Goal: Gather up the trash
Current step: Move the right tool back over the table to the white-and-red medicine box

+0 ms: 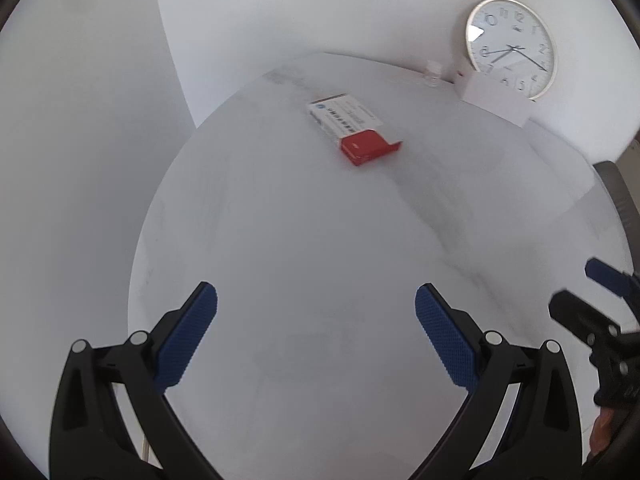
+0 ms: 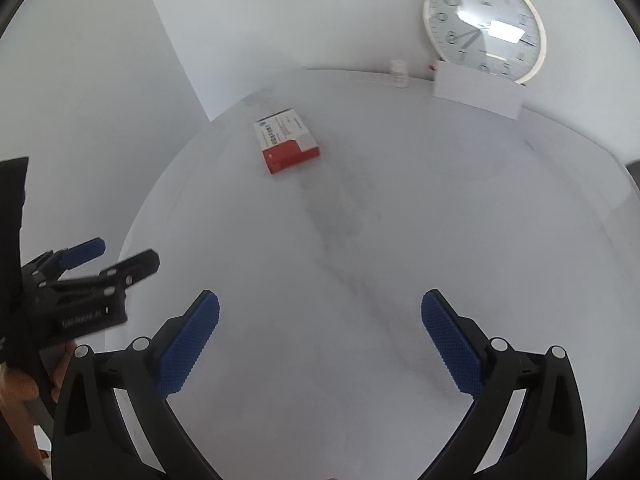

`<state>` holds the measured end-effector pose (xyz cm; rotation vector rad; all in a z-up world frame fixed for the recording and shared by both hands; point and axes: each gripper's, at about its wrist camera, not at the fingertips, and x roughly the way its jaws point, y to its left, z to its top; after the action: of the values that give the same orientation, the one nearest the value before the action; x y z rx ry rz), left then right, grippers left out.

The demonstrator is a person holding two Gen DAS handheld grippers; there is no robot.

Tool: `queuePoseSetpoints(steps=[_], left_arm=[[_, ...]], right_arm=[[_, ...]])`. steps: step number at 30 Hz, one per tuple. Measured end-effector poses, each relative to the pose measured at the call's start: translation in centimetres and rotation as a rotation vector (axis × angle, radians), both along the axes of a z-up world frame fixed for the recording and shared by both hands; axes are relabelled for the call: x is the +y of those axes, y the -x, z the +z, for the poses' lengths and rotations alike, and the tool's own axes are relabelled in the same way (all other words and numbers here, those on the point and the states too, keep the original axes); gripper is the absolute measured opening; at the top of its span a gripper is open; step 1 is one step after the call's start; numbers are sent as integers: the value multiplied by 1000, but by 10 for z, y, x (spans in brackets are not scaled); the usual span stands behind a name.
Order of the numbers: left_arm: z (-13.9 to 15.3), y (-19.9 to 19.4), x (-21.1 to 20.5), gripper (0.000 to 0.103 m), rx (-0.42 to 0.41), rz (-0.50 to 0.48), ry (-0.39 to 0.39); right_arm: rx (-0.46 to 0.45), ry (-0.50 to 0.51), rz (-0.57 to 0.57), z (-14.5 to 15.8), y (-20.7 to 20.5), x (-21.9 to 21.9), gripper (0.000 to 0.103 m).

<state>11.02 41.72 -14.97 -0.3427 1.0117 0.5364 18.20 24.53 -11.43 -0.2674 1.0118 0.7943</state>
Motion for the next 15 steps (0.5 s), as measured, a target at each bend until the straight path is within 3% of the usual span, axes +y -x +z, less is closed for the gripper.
queuePoseSetpoints(steps=[8,15], left_arm=[[-38,-40,79,95,15,73,29],[-52,-76,104,95,8,74,39]], right_arm=[[-41,93,213,-59,-93,173,100],[-15,155,239,-101,-142,227,100]])
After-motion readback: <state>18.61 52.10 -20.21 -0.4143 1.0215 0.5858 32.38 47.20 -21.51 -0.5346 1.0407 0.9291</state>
